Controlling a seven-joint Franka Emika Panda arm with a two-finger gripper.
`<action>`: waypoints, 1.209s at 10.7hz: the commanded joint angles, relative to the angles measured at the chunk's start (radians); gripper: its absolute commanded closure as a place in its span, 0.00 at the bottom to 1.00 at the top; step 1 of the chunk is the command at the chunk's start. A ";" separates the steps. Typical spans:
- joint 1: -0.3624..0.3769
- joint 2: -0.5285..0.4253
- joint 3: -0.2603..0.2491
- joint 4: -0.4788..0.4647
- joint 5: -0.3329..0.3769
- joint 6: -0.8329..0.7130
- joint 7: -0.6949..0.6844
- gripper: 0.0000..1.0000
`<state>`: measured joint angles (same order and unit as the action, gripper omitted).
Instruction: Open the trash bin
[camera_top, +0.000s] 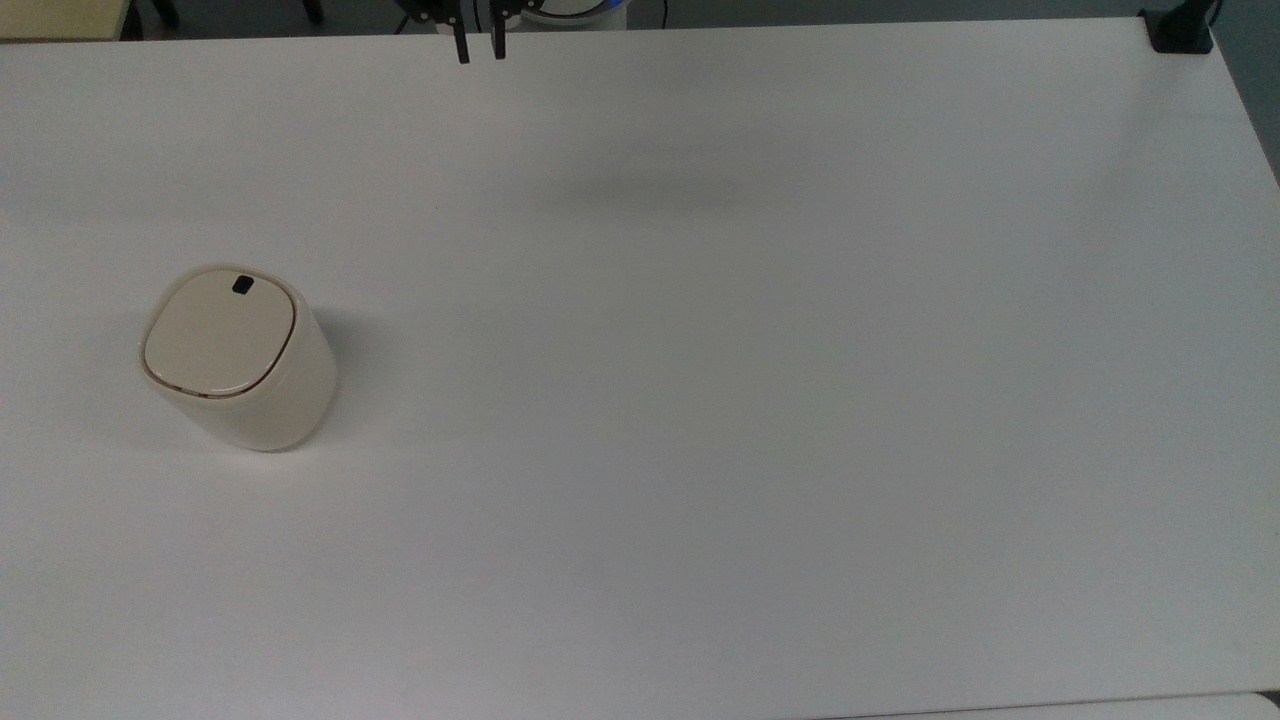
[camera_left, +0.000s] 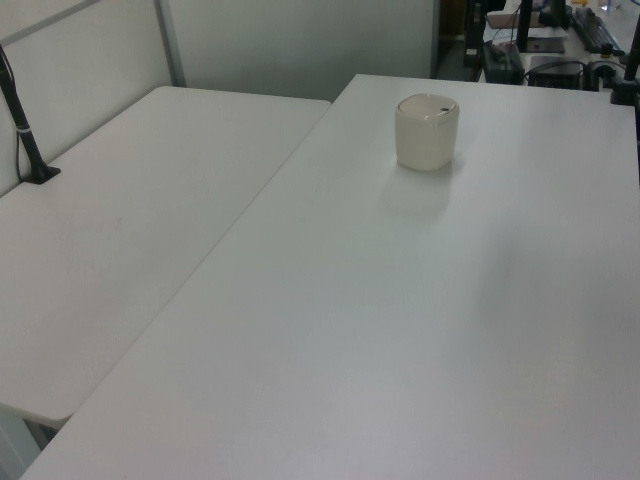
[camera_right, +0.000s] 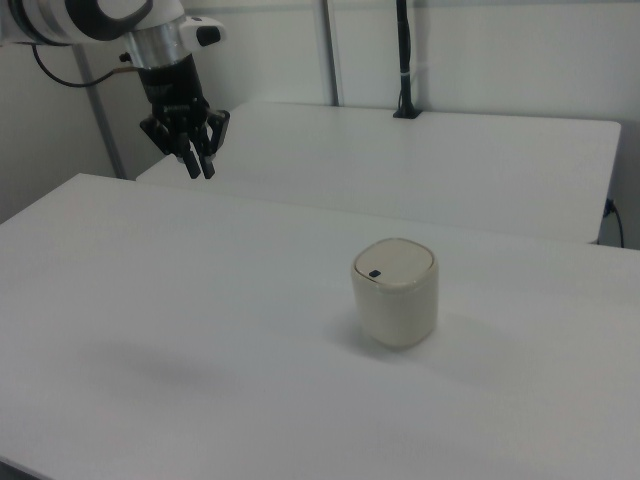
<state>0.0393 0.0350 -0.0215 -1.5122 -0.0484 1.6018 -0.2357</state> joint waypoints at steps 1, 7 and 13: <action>-0.001 -0.012 -0.003 -0.026 0.018 0.030 -0.028 0.82; 0.001 -0.010 -0.003 -0.026 0.018 0.030 -0.019 0.81; 0.002 -0.010 -0.003 -0.026 0.018 0.030 -0.017 0.81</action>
<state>0.0398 0.0387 -0.0215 -1.5124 -0.0484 1.6018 -0.2371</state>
